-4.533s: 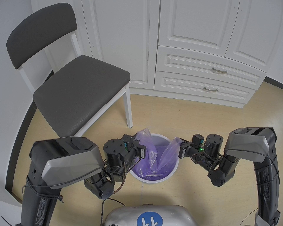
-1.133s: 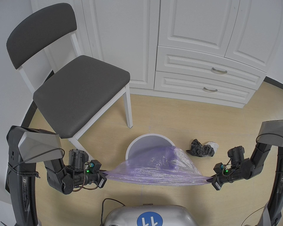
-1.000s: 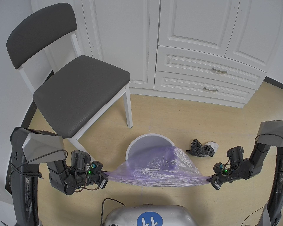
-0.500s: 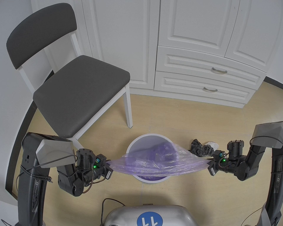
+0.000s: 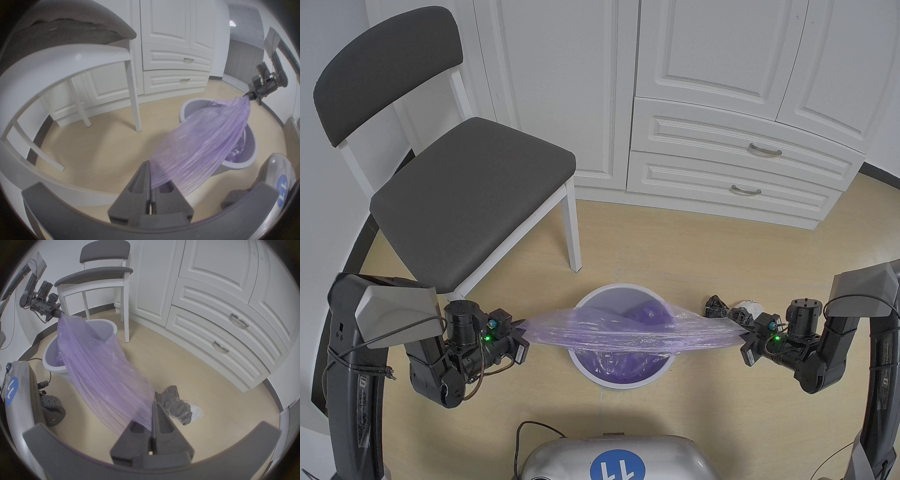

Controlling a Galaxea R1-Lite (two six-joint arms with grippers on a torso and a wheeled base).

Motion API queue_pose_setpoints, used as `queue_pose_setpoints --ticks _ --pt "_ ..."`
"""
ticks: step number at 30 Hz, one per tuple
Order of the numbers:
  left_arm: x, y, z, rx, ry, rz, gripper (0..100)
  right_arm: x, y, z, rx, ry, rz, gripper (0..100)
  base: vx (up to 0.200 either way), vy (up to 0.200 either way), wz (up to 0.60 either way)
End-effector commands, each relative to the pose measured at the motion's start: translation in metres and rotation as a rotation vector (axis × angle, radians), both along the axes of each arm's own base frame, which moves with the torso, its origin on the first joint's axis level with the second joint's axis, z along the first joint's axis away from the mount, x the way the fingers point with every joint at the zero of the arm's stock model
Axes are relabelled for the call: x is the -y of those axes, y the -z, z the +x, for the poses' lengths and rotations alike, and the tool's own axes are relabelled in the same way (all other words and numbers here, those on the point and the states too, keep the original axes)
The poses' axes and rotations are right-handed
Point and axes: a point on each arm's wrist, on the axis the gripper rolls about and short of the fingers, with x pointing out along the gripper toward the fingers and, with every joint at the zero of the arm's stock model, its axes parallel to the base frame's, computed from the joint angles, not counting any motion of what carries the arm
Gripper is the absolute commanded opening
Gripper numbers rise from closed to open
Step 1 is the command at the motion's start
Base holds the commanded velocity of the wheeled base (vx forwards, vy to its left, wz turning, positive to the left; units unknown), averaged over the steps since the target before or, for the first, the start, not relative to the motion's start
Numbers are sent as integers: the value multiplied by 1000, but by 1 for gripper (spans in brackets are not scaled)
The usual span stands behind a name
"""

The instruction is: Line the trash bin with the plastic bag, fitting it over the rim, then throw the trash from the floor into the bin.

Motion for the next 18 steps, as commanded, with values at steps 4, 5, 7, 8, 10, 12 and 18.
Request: queue_pose_setpoints --ticks 4,5,7,8,10,12,18 --pt "-14 -32 -4 2 63 -154 0 3 -28 0 32 18 30 0 0 0 0" --pt "-13 -36 -5 2 70 -181 0 1 -32 0 38 19 52 0 0 0 0" --pt "-8 -43 -7 -2 85 -237 0 -6 -39 0 41 26 118 0 0 0 0" --pt "-3 -45 -10 -7 94 -257 0 -11 -42 0 39 20 145 0 0 0 0" --pt "7 -48 -14 -3 114 -282 0 -20 -46 -2 32 10 189 0 0 0 0" --pt "13 -47 -18 5 133 -283 0 -23 -48 -4 29 3 198 0 0 0 0" --pt "36 -48 -32 6 201 -294 0 -41 -53 -10 26 -42 235 0 0 0 0"
